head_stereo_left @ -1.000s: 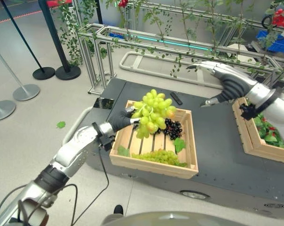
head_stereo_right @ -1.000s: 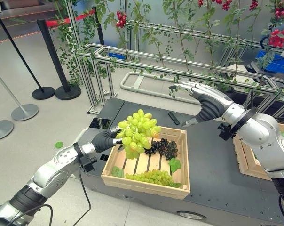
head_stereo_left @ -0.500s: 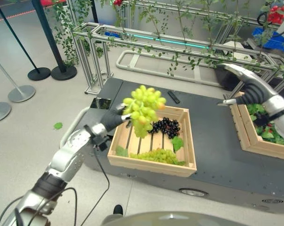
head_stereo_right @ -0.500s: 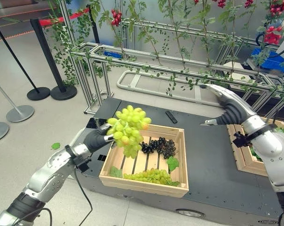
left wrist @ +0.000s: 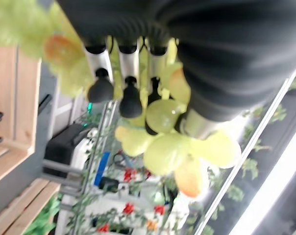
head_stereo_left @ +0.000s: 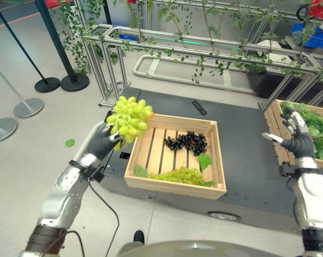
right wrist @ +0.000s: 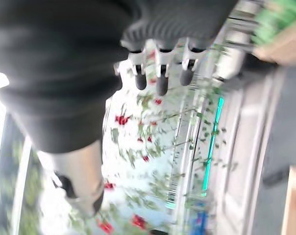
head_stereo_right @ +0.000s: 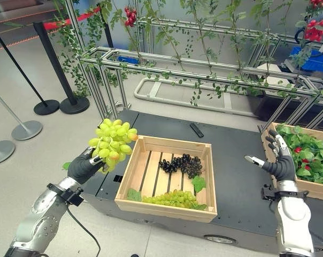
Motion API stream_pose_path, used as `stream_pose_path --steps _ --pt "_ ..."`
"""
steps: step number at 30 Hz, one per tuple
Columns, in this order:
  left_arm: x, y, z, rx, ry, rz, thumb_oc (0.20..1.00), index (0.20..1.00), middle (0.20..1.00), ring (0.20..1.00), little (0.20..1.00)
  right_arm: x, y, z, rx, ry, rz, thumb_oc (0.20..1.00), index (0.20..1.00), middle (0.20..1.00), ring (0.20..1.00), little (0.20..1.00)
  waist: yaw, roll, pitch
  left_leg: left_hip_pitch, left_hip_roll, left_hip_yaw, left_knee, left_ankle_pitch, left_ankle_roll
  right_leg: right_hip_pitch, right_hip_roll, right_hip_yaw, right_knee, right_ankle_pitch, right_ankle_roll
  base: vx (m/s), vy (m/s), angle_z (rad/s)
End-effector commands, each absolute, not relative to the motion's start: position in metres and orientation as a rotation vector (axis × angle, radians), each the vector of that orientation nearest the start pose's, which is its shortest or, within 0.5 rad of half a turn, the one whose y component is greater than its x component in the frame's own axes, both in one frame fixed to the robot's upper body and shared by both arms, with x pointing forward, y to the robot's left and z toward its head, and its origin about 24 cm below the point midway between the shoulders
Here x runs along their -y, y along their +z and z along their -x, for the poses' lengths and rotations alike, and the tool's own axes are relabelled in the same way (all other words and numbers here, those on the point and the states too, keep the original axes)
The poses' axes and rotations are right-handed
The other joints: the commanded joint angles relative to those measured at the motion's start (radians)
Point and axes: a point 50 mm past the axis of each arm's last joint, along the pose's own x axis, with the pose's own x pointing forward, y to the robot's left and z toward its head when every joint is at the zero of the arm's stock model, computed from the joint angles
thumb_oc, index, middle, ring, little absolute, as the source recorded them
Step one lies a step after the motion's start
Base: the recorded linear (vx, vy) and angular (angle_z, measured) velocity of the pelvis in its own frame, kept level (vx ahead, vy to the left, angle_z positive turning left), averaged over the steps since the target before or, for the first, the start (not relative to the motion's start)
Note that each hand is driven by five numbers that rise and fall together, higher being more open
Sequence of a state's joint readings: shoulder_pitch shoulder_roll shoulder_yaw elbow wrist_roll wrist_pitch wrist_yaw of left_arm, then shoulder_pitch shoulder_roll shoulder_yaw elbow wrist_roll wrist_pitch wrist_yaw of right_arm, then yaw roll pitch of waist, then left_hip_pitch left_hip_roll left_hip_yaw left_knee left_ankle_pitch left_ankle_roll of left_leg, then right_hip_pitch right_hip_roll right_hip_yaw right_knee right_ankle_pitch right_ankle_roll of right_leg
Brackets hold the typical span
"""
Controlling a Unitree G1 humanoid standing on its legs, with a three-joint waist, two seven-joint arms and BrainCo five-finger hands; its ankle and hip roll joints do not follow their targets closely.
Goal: Pick up the fruits from the basket on one side to the basket on the other side
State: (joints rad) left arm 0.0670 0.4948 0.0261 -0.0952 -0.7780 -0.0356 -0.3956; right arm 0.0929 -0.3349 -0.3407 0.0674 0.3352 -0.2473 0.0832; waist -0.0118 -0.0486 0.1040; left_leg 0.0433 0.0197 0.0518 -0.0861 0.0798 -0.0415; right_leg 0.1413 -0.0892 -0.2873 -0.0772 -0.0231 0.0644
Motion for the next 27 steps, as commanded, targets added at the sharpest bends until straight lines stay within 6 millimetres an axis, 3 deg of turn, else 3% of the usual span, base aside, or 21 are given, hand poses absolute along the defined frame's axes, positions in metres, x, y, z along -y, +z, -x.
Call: stream_pose_path --steps 1,13,21,27 --pt "-0.241 0.117 -0.237 0.349 -0.315 0.229 0.2 0.2 0.2 0.2 0.2 0.301 0.101 -0.218 0.352 -0.23 0.057 1.0 1.0 1.0 1.0 1.0 -0.013 0.005 -0.066 0.019 0.002 -0.028 0.085 -0.137 0.021 -0.057 -0.027 -0.021 0.136 -0.086 0.031 0.0 0.0 0.0" --pt "-0.248 0.12 -0.225 0.427 -0.22 0.231 0.2 0.2 0.2 0.2 0.2 0.286 0.098 -0.219 0.362 -0.164 -0.001 1.0 1.0 1.0 1.0 1.0 -0.004 0.011 -0.065 0.017 0.007 -0.03 0.095 -0.139 0.018 -0.056 -0.023 -0.019 0.141 -0.093 0.022 0.0 -0.004 0.0" --pt "-0.253 0.119 -0.22 0.443 -0.183 0.233 0.2 0.2 0.2 0.2 0.2 0.286 0.103 -0.219 0.371 -0.148 0.016 1.0 1.0 1.0 1.0 1.0 0.002 0.013 -0.06 0.003 0.01 -0.034 0.146 -0.156 0.012 -0.054 -0.021 -0.021 0.158 -0.108 0.01 -0.02 -0.043 0.01" --pt "-0.257 0.119 -0.215 0.464 -0.138 0.228 0.2 0.2 0.2 0.2 0.2 0.288 0.119 -0.223 0.427 -0.124 0.042 1.0 1.0 1.0 1.0 1.0 0.034 0.01 -0.011 -0.064 0.032 -0.06 0.221 -0.128 -0.028 -0.039 0.013 -0.034 0.118 -0.112 -0.022 -0.16 -0.129 0.03"
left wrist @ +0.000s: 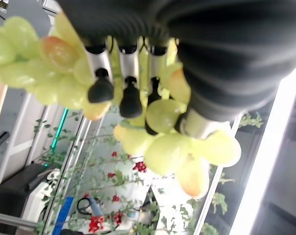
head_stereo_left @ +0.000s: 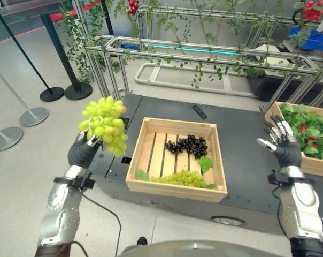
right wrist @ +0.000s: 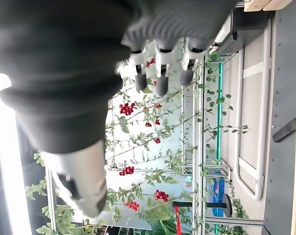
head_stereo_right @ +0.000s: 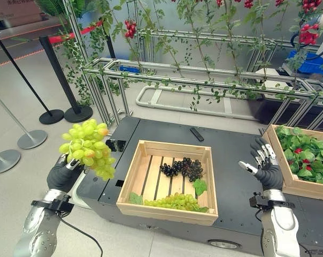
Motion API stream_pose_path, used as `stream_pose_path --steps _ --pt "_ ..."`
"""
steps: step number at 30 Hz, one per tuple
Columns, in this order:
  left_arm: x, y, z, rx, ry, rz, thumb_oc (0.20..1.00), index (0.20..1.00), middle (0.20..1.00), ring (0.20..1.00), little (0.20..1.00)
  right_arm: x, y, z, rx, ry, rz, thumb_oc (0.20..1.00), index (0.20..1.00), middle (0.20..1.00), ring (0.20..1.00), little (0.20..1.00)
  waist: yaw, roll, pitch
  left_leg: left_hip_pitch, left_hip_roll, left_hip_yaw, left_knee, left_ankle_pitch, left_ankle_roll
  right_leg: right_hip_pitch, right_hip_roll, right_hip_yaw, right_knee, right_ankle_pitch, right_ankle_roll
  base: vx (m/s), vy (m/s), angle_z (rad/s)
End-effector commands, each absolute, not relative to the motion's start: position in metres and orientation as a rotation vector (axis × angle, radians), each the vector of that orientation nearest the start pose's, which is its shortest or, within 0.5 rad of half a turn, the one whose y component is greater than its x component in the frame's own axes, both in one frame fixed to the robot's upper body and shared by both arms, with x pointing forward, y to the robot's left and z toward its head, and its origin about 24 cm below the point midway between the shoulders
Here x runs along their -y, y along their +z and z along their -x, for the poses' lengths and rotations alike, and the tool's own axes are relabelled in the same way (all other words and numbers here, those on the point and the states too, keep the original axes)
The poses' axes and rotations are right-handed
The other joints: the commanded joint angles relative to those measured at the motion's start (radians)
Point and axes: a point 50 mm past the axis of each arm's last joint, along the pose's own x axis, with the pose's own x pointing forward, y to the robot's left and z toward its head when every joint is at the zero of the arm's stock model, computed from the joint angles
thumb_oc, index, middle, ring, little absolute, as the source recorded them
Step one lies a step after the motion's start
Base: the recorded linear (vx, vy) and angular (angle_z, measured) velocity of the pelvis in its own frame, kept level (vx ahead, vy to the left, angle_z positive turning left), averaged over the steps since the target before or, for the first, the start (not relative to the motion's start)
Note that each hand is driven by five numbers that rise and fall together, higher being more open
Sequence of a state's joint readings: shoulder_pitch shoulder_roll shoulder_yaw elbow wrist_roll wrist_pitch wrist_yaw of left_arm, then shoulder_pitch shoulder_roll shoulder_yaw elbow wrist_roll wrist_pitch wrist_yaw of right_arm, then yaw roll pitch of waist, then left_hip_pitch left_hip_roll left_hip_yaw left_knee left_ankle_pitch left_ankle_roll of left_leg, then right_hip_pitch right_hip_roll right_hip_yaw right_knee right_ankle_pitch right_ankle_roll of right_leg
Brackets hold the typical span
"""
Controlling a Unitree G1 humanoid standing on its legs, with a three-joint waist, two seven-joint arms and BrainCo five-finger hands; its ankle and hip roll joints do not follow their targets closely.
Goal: Pick up the fruits from the basket on one side to the basket on the other side
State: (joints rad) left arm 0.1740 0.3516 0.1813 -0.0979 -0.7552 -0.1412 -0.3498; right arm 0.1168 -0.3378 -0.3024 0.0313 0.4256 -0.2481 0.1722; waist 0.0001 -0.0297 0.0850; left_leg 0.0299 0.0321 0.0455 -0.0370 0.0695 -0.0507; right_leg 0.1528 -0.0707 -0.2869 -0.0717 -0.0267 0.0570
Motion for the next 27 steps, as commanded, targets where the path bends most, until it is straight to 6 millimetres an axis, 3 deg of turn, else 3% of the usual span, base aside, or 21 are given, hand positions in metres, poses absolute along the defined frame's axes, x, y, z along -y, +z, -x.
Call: stream_pose_path --steps 1,2,3,4,6,7,8,9,10,14,17,19,20,25,27 --pt "-0.255 0.123 -0.215 0.479 -0.144 0.2 0.2 0.2 0.2 0.2 0.2 0.288 0.128 -0.224 0.464 -0.121 0.049 1.0 1.0 1.0 1.0 1.0 0.046 -0.005 0.051 -0.119 0.047 -0.082 0.155 -0.032 -0.071 -0.07 0.009 -0.068 0.092 -0.106 -0.025 -0.36 -0.079 0.15" --pt "-0.254 0.127 -0.216 0.495 -0.149 0.193 0.2 0.2 0.2 0.2 0.2 0.29 0.132 -0.224 0.478 -0.124 0.064 1.0 1.0 1.0 1.0 1.0 0.052 -0.001 0.062 -0.156 0.065 -0.095 0.119 0.03 -0.094 -0.084 0.007 -0.096 0.077 -0.099 -0.025 -0.38 -0.074 0.26" --pt "-0.254 0.127 -0.217 0.497 -0.15 0.194 0.2 0.2 0.2 0.2 0.2 0.29 0.132 -0.224 0.479 -0.125 0.064 1.0 1.0 1.0 1.0 1.0 0.049 0.001 0.059 -0.162 0.064 -0.1 0.113 0.04 -0.094 -0.089 0.007 -0.101 0.075 -0.093 -0.025 -0.26 -0.057 0.81" --pt "-0.253 0.129 -0.219 0.514 -0.144 0.193 0.2 0.2 0.2 0.2 0.2 0.294 0.137 -0.223 0.49 -0.15 0.094 1.0 1.0 1.0 1.0 1.0 0.054 -0.006 0.061 -0.193 0.097 -0.098 0.083 0.056 -0.101 -0.123 -0.015 -0.156 0.06 -0.08 -0.014 -0.25 -0.105 0.91" --pt "-0.254 0.126 -0.219 0.512 -0.133 0.221 0.2 0.2 0.2 0.2 0.2 0.296 0.138 -0.223 0.492 -0.163 0.105 1.0 1.0 1.0 1.0 1.0 0.046 -0.012 0.052 -0.17 0.103 -0.06 0.151 -0.015 -0.083 -0.149 -0.037 -0.199 0.057 -0.066 -0.012 -0.26 -0.126 1.06" --pt "-0.254 0.125 -0.219 0.512 -0.127 0.23 0.2 0.2 0.2 0.2 0.2 0.295 0.138 -0.222 0.494 -0.171 0.124 1.0 1.0 1.0 1.0 1.0 0.032 -0.014 0.042 -0.147 0.121 0.0 0.217 -0.086 -0.07 -0.147 -0.041 -0.212 0.056 -0.081 -0.01 -0.11 -0.079 0.96" --pt "-0.254 0.125 -0.219 0.512 -0.127 0.23 0.2 0.2 0.2 0.2 0.2 0.295 0.138 -0.222 0.494 -0.171 0.125 1.0 1.0 1.0 1.0 1.0 0.031 -0.013 0.042 -0.149 0.123 -0.001 0.223 -0.091 -0.07 -0.147 -0.04 -0.212 0.056 -0.082 -0.01 -0.19 -0.042 1.09" --pt "-0.254 0.128 -0.22 0.528 -0.132 0.246 0.2 0.2 0.2 0.2 0.2 0.296 0.139 -0.221 0.498 -0.184 0.134 1.0 1.0 1.0 1.0 1.0 0.001 -0.009 0.03 -0.095 0.152 0.123 0.311 -0.153 -0.062 -0.164 -0.06 -0.265 0.062 -0.074 -0.021 -0.18 0.041 0.82" --pt "-0.254 0.128 -0.221 0.533 -0.133 0.247 0.2 0.2 0.2 0.2 0.2 0.294 0.139 -0.222 0.499 -0.189 0.136 1.0 1.0 1.0 1.0 1.0 -0.008 -0.001 0.025 -0.057 0.165 0.168 0.33 -0.184 -0.064 -0.164 -0.068 -0.289 0.069 -0.072 -0.02 -0.23 0.071 1.27" --pt "-0.254 0.131 -0.222 0.547 -0.124 0.245 0.2 0.2 0.2 0.2 0.2 0.297 0.136 -0.217 0.489 -0.225 0.149 1.0 1.0 1.0 1.0 1.0 -0.038 0.025 0.006 0.041 0.18 0.247 0.317 -0.24 -0.079 -0.176 -0.12 -0.401 0.103 -0.05 -0.012 -0.12 0.151 1.3" --pt "-0.252 0.136 -0.224 0.562 -0.136 0.23 0.2 0.2 0.2 0.2 0.2 0.304 0.135 -0.208 0.496 -0.269 0.148 1.0 1.0 1.0 1.0 1.0 -0.065 0.036 -0.002 0.026 0.18 0.338 0.245 -0.242 -0.056 -0.181 -0.176 -0.465 0.135 -0.014 0.009 -0.11 0.252 1.41" --pt "-0.252 0.138 -0.222 0.567 -0.136 0.216 0.2 0.2 0.2 0.2 0.2 0.305 0.134 -0.206 0.495 -0.276 0.15 1.0 1.0 1.0 1.0 1.0 -0.067 0.032 -0.002 0.017 0.171 0.349 0.232 -0.231 -0.043 -0.177 -0.202 -0.489 0.148 -0.001 0.021 -0.04 0.236 1.21" --pt "-0.258 0.142 -0.215 0.575 -0.112 0.179 0.2 0.2 0.2 0.2 0.2 0.305 0.129 -0.205 0.472 -0.279 0.151 1.0 1.0 1.0 1.0 1.0 -0.049 0.027 0.006 0.006 0.146 0.34 0.239 -0.258 -0.017 -0.178 -0.238 -0.503 0.175 0.02 0.035 -0.04 0.282 1.01" --pt "-0.267 0.152 -0.206 0.607 -0.061 0.098 0.2 0.2 0.2 0.2 0.2 0.3 0.119 -0.207 0.43 -0.279 0.137 1.0 1.0 1.0 1.0 1.0 -0.011 0.011 0.021 -0.03 0.079 0.312 0.278 -0.294 0.029 -0.147 -0.321 -0.555 0.182 0.081 0.077 -0.03 0.317 0.47" --pt "-0.273 0.165 -0.199 0.654 -0.03 0.045 0.2 0.2 0.2 0.2 0.2 0.293 0.115 -0.211 0.401 -0.248 0.142 1.0 1.0 1.0 1.0 1.0 0.031 0.007 0.027 -0.057 0.016 0.27 0.292 -0.314 0.057 -0.11 -0.369 -0.582 0.155 0.125 0.108 -0.04 0.416 0.41"
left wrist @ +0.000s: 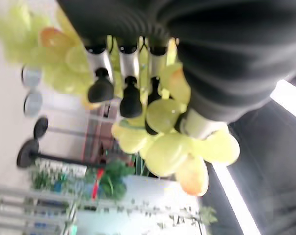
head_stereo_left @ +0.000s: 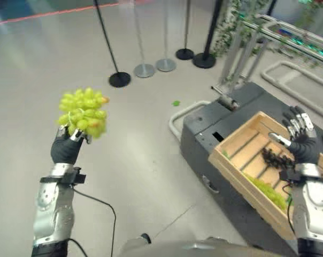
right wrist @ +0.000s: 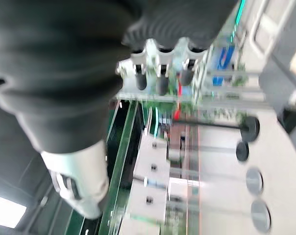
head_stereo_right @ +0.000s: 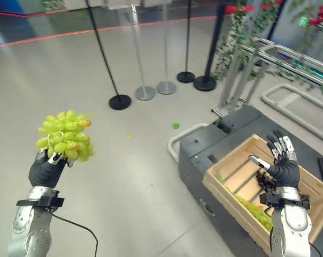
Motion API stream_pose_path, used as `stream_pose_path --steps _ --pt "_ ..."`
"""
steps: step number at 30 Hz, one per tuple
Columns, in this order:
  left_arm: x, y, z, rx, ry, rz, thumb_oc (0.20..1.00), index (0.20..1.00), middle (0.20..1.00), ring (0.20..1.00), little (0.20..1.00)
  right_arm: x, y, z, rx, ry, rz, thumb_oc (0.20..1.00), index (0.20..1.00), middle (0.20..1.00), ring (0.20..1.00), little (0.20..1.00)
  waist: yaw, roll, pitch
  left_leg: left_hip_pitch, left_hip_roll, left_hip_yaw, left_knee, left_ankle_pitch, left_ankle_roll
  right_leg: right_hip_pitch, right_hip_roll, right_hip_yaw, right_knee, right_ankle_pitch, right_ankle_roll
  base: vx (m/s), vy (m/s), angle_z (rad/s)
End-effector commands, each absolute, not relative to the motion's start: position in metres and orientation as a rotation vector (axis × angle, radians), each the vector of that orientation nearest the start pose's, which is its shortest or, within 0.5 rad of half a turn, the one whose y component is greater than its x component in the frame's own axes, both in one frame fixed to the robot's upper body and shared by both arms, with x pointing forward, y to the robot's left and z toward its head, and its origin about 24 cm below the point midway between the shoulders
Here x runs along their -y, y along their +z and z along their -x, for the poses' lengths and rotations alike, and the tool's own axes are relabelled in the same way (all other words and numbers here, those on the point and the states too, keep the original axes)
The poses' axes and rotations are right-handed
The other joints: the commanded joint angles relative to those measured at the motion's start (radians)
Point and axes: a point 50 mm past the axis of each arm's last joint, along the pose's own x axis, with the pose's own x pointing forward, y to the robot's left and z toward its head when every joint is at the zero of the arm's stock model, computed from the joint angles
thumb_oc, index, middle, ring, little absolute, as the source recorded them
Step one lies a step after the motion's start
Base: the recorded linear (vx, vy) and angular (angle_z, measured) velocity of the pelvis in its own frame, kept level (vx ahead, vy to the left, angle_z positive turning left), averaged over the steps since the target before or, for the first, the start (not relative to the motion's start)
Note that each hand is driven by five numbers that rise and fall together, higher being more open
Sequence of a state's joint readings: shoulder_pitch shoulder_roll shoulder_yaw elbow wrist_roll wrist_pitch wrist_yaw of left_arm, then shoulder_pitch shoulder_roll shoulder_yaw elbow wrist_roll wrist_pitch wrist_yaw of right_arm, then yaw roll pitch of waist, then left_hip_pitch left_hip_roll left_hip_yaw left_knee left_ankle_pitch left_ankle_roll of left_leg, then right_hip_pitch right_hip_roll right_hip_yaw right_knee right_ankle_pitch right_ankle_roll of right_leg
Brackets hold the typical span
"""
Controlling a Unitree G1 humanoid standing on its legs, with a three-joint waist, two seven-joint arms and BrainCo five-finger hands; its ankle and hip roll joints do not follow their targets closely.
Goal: Pick up the fruits from the basket on one side to the basket on the other side
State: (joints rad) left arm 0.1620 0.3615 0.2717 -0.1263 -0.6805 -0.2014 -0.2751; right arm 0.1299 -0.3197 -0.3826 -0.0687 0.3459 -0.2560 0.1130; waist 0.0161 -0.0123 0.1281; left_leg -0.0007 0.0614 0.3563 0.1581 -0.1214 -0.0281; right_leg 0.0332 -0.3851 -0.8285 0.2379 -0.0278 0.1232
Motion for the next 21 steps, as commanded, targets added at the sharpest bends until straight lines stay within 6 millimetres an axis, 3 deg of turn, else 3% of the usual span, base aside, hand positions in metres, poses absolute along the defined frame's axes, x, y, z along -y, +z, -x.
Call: stream_pose_path --steps 1,2,3,4,5,6,7,8,9,11,15,19,20,21 --pt "-0.273 0.168 -0.199 0.664 -0.025 0.037 0.2 0.2 0.2 0.2 0.2 0.292 0.114 -0.212 0.394 -0.249 0.15 1.0 1.0 1.0 1.0 1.0 0.02 -0.01 -0.014 -0.03 -0.029 -0.059 0.097 -0.124 0.04 0.018 -0.068 -0.048 -0.154 0.13 0.047 -0.02 0.324 0.41" --pt "-0.273 0.168 -0.199 0.664 -0.025 0.037 0.2 0.2 0.2 0.2 0.2 0.292 0.114 -0.212 0.394 -0.249 0.15 1.0 1.0 1.0 1.0 1.0 0.018 -0.011 -0.014 -0.031 -0.03 -0.06 0.097 -0.123 0.041 0.019 -0.069 -0.05 -0.154 0.13 0.047 0.0 0.388 0.69" --pt "-0.271 0.172 -0.198 0.684 -0.018 0.017 0.2 0.2 0.2 0.2 0.2 0.288 0.109 -0.216 0.376 -0.251 0.141 1.0 1.0 1.0 1.0 1.0 0.041 0.001 -0.016 -0.024 -0.066 -0.098 0.093 -0.13 0.056 0.03 -0.1 -0.058 -0.116 0.131 0.054 0.1 0.522 0.79" --pt "-0.27 0.177 -0.199 0.705 -0.01 0.003 0.2 0.2 0.2 0.2 0.2 0.283 0.108 -0.219 0.37 -0.23 0.144 1.0 1.0 1.0 1.0 1.0 0.008 0.015 -0.01 0.009 -0.09 -0.16 0.057 -0.126 0.072 -0.014 -0.095 0.079 -0.017 0.105 0.046 0.09 0.521 0.8" --pt "-0.27 0.177 -0.199 0.706 -0.007 0.002 0.2 0.2 0.2 0.2 0.2 0.283 0.108 -0.219 0.37 -0.229 0.145 1.0 1.0 1.0 1.0 1.0 0.009 0.013 -0.009 0.011 -0.093 -0.157 0.053 -0.124 0.073 -0.02 -0.1 0.084 -0.008 0.101 0.044 0.11 0.338 1.23" --pt "-0.271 0.177 -0.201 0.713 0.005 0.006 0.2 0.2 0.2 0.2 0.2 0.281 0.107 -0.219 0.362 -0.205 0.151 1.0 1.0 1.0 1.0 1.0 -0.021 0.019 -0.006 0.034 -0.107 -0.2 0.025 -0.12 0.079 -0.075 -0.05 0.261 0.027 0.07 0.038 0.0 0.202 1.47" --pt "-0.269 0.177 -0.204 0.712 -0.001 0.016 0.2 0.2 0.2 0.2 0.2 0.278 0.108 -0.219 0.364 -0.182 0.163 1.0 1.0 1.0 1.0 1.0 -0.038 0.021 -0.004 0.045 -0.122 -0.219 0.001 -0.094 0.083 -0.13 -0.011 0.377 0.038 0.066 0.015 0.0 0.202 1.51" --pt "-0.269 0.177 -0.204 0.712 -0.001 0.016 0.2 0.2 0.2 0.2 0.2 0.278 0.108 -0.219 0.364 -0.182 0.163 1.0 1.0 1.0 1.0 1.0 -0.036 0.02 -0.005 0.045 -0.123 -0.217 0.0 -0.093 0.083 -0.133 -0.011 0.379 0.039 0.066 0.015 0.04 0.239 0.84" --pt "-0.266 0.175 -0.206 0.696 -0.016 -0.002 0.2 0.2 0.2 0.2 0.2 0.275 0.108 -0.215 0.361 -0.139 0.173 1.0 1.0 1.0 1.0 1.0 -0.061 0.026 -0.001 0.061 -0.147 -0.301 -0.026 -0.07 0.086 -0.193 0.088 0.511 0.043 0.03 -0.009 0.08 0.164 0.59" --pt "-0.266 0.173 -0.207 0.678 -0.027 -0.018 0.2 0.2 0.2 0.2 0.2 0.273 0.102 -0.212 0.343 -0.115 0.141 1.0 1.0 1.0 1.0 1.0 -0.066 0.023 0.0 0.055 -0.165 -0.361 -0.035 -0.052 0.086 -0.216 0.114 0.537 0.039 0.032 -0.016 0.06 0.109 0.99" --pt "-0.266 0.169 -0.207 0.661 -0.029 -0.015 0.2 0.2 0.2 0.2 0.2 0.267 0.101 -0.211 0.34 -0.056 0.116 1.0 1.0 1.0 1.0 1.0 -0.087 0.022 0.011 0.054 -0.189 -0.495 -0.041 -0.029 0.083 -0.287 0.194 0.707 -0.042 0.044 0.002 0.07 0.013 1.37" --pt "-0.258 0.167 -0.21 0.659 -0.067 -0.005 0.2 0.2 0.2 0.2 0.2 0.267 0.105 -0.214 0.358 -0.047 0.101 1.0 1.0 1.0 1.0 1.0 -0.099 0.014 0.006 0.058 -0.229 -0.654 -0.052 -0.018 0.094 -0.31 0.304 0.912 -0.076 0.029 0.021 0.05 -0.026 1.28" --pt "-0.255 0.166 -0.212 0.657 -0.077 -0.003 0.2 0.2 0.2 0.2 0.2 0.265 0.105 -0.215 0.359 -0.033 0.102 1.0 1.0 1.0 1.0 1.0 -0.096 0.009 0.001 0.059 -0.236 -0.687 -0.057 -0.011 0.09 -0.302 0.33 0.941 -0.079 0.022 0.019 0.04 -0.047 1.45" --pt "-0.255 0.166 -0.212 0.657 -0.077 -0.004 0.2 0.2 0.2 0.2 0.2 0.265 0.105 -0.215 0.359 -0.034 0.102 1.0 1.0 1.0 1.0 1.0 -0.099 0.006 0.001 0.057 -0.239 -0.689 -0.059 -0.005 0.088 -0.303 0.326 0.94 -0.082 0.027 0.02 0.05 -0.129 1.56"
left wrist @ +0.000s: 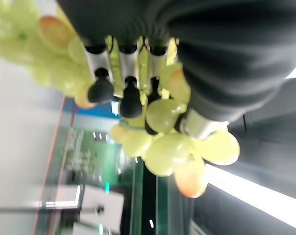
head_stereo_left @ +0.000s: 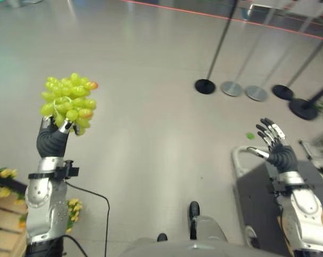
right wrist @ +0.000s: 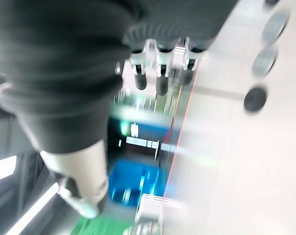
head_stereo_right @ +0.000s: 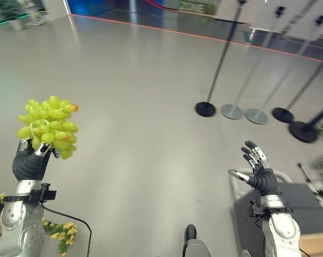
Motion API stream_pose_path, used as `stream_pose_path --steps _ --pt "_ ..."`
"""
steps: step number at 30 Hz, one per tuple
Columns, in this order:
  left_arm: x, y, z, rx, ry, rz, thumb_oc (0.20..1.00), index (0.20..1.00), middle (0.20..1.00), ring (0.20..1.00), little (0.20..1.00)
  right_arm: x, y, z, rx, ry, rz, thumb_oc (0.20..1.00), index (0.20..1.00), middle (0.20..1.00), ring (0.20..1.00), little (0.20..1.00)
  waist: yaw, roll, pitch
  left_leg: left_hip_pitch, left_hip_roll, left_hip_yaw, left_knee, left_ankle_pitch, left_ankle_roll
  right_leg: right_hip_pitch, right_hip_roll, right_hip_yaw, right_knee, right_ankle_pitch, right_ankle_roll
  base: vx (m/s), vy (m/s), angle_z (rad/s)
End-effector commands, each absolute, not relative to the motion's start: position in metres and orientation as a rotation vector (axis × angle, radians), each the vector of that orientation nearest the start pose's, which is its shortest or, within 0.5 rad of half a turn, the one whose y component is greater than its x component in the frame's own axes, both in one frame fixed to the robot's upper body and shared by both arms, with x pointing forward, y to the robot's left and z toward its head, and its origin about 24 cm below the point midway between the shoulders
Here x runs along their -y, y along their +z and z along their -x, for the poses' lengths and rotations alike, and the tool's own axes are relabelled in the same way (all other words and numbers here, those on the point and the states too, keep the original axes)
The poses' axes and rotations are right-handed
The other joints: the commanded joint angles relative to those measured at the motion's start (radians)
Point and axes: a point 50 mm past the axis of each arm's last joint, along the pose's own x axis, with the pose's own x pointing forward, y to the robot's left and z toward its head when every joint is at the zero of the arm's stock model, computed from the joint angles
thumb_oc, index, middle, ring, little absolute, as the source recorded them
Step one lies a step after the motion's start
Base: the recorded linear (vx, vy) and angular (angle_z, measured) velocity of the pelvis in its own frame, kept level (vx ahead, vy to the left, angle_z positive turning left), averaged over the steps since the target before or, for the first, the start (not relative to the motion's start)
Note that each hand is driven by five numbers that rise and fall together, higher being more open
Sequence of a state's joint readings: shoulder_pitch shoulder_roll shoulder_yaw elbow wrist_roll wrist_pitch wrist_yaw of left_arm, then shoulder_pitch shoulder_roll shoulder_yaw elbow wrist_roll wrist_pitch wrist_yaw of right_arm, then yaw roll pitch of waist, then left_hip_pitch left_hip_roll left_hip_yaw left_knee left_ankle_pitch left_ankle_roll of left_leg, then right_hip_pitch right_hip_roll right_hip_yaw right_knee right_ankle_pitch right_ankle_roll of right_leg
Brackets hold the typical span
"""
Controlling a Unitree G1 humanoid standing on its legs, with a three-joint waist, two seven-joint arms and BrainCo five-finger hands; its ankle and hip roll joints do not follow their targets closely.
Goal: Pick up the fruits from the basket on one side to the basket on the other side
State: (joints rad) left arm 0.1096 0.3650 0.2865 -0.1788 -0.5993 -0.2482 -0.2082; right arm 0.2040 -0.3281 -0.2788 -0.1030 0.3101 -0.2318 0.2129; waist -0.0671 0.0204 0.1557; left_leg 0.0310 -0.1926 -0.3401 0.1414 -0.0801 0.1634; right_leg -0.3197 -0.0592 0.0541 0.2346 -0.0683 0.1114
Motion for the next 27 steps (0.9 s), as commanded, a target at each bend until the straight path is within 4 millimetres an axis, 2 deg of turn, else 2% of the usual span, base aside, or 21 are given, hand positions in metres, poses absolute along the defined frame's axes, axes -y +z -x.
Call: stream_pose_path --steps 1,2,6,7,8,9,12,14,15,17,19,20,22,23,24,25,27 --pt "-0.249 0.166 -0.215 0.659 -0.113 0.018 0.2 0.2 0.2 0.2 0.2 0.266 0.103 -0.212 0.35 -0.025 0.095 1.0 1.0 1.0 1.0 1.0 -0.024 -0.037 -0.045 0.02 0.003 -0.072 -0.043 -0.034 -0.111 0.103 0.051 0.155 -0.084 0.035 0.011 0.04 -0.152 1.64" --pt "-0.246 0.165 -0.216 0.663 -0.123 0.034 0.2 0.2 0.2 0.2 0.2 0.266 0.106 -0.212 0.366 -0.022 0.096 1.0 1.0 1.0 1.0 1.0 -0.022 -0.044 -0.057 0.014 0.0 -0.098 -0.05 -0.02 -0.124 0.123 0.062 0.173 -0.092 0.029 0.01 0.09 -0.231 2.14" --pt "-0.243 0.163 -0.217 0.661 -0.124 0.071 0.2 0.2 0.2 0.2 0.2 0.259 0.118 -0.221 0.44 -0.007 0.068 1.0 1.0 1.0 1.0 1.0 0.043 -0.047 -0.087 -0.009 0.025 -0.171 -0.056 -0.008 -0.164 0.189 0.061 0.087 -0.14 0.011 -0.018 0.07 -0.248 1.79" --pt "-0.241 0.163 -0.218 0.664 -0.132 0.086 0.2 0.2 0.2 0.2 0.2 0.259 0.12 -0.221 0.448 -0.012 0.066 1.0 1.0 1.0 1.0 1.0 0.044 -0.049 -0.089 -0.022 0.032 -0.185 -0.051 -0.003 -0.18 0.201 0.058 0.063 -0.157 0.012 -0.022 0.03 -0.197 0.62" --pt "-0.241 0.163 -0.218 0.664 -0.132 0.086 0.2 0.2 0.2 0.2 0.2 0.259 0.12 -0.221 0.448 -0.012 0.066 1.0 1.0 1.0 1.0 1.0 0.042 -0.05 -0.09 -0.023 0.032 -0.188 -0.051 -0.001 -0.18 0.201 0.057 0.061 -0.159 0.013 -0.022 0.02 -0.271 0.95" --pt "-0.237 0.163 -0.221 0.668 -0.147 0.114 0.2 0.2 0.2 0.2 0.2 0.26 0.126 -0.222 0.478 -0.022 0.067 1.0 1.0 1.0 1.0 1.0 0.055 -0.051 -0.084 -0.043 0.064 -0.166 -0.031 -0.011 -0.2 0.239 0.056 0.01 -0.181 -0.005 -0.032 0.02 -0.285 1.17" --pt "-0.234 0.165 -0.223 0.685 -0.147 0.142 0.2 0.2 0.2 0.2 0.2 0.258 0.134 -0.223 0.523 -0.018 0.053 1.0 1.0 1.0 1.0 1.0 0.056 -0.048 -0.06 -0.093 0.122 -0.095 -0.031 0.016 -0.224 0.283 0.046 -0.095 -0.206 -0.019 -0.041 -0.07 -0.246 1.67" --pt "-0.231 0.164 -0.225 0.688 -0.143 0.176 0.2 0.2 0.2 0.2 0.2 0.254 0.137 -0.225 0.542 -0.013 0.053 1.0 1.0 1.0 1.0 1.0 0.053 -0.038 -0.042 -0.14 0.189 0.026 -0.056 0.061 -0.24 0.305 0.04 -0.164 -0.224 -0.033 -0.042 -0.11 -0.14 1.54" --pt "-0.23 0.164 -0.227 0.688 -0.145 0.185 0.2 0.2 0.2 0.2 0.2 0.252 0.141 -0.225 0.557 -0.004 0.066 1.0 1.0 1.0 1.0 1.0 0.05 -0.034 -0.031 -0.161 0.221 0.095 -0.064 0.087 -0.249 0.313 0.033 -0.199 -0.235 -0.028 -0.039 -0.07 -0.111 1.33" --pt "-0.23 0.162 -0.228 0.682 -0.134 0.186 0.2 0.2 0.2 0.2 0.2 0.249 0.145 -0.225 0.579 -0.002 0.069 1.0 1.0 1.0 1.0 1.0 0.028 -0.021 -0.024 -0.185 0.309 0.303 -0.1 0.139 -0.259 0.333 0.018 -0.286 -0.246 -0.044 -0.033 -0.07 -0.071 1.31" --pt "-0.229 0.161 -0.231 0.673 -0.131 0.191 0.2 0.2 0.2 0.2 0.2 0.247 0.144 -0.226 0.578 -0.01 0.076 1.0 1.0 1.0 1.0 1.0 0.01 -0.013 -0.022 -0.194 0.369 0.49 -0.122 0.166 -0.272 0.352 -0.001 -0.363 -0.244 -0.055 -0.034 -0.05 -0.051 1.24" --pt "-0.229 0.161 -0.232 0.672 -0.131 0.19 0.2 0.2 0.2 0.2 0.2 0.247 0.145 -0.226 0.58 -0.013 0.082 1.0 1.0 1.0 1.0 1.0 0.005 -0.01 -0.022 -0.196 0.389 0.543 -0.131 0.185 -0.28 0.36 -0.004 -0.392 -0.251 -0.057 -0.036 -0.04 -0.064 1.07" --pt "-0.23 0.158 -0.23 0.654 -0.137 0.188 0.2 0.2 0.2 0.2 0.2 0.244 0.141 -0.226 0.557 0.005 0.083 1.0 1.0 1.0 1.0 1.0 0.027 -0.011 -0.022 -0.183 0.393 0.517 -0.093 0.184 -0.292 0.378 -0.006 -0.42 -0.262 -0.05 -0.047 -0.02 -0.06 1.09" --pt "-0.232 0.156 -0.227 0.647 -0.131 0.178 0.2 0.2 0.2 0.2 0.2 0.242 0.137 -0.227 0.538 0.022 0.083 1.0 1.0 1.0 1.0 1.0 0.039 -0.019 -0.023 -0.178 0.38 0.479 -0.056 0.155 -0.289 0.384 -0.01 -0.426 -0.259 -0.053 -0.054 -0.01 -0.034 0.85" --pt "-0.232 0.156 -0.227 0.646 -0.131 0.177 0.2 0.2 0.2 0.2 0.2 0.242 0.137 -0.227 0.537 0.022 0.082 1.0 1.0 1.0 1.0 1.0 0.037 -0.019 -0.023 -0.18 0.38 0.476 -0.05 0.151 -0.288 0.386 -0.01 -0.428 -0.259 -0.054 -0.054 -0.01 -0.016 0.64" --pt "-0.235 0.154 -0.224 0.632 -0.124 0.172 0.2 0.2 0.2 0.2 0.2 0.241 0.132 -0.227 0.509 0.044 0.069 1.0 1.0 1.0 1.0 1.0 0.063 -0.035 -0.027 -0.17 0.358 0.424 -0.027 0.112 -0.281 0.389 -0.012 -0.438 -0.248 -0.07 -0.067 -0.01 0.018 0.43" --pt "-0.237 0.153 -0.222 0.625 -0.119 0.171 0.2 0.2 0.2 0.2 0.2 0.242 0.13 -0.227 0.503 0.035 0.064 1.0 1.0 1.0 1.0 1.0 0.065 -0.037 -0.033 -0.164 0.369 0.46 -0.056 0.118 -0.282 0.392 -0.013 -0.48 -0.239 -0.079 -0.064 0.0 0.069 0.74"
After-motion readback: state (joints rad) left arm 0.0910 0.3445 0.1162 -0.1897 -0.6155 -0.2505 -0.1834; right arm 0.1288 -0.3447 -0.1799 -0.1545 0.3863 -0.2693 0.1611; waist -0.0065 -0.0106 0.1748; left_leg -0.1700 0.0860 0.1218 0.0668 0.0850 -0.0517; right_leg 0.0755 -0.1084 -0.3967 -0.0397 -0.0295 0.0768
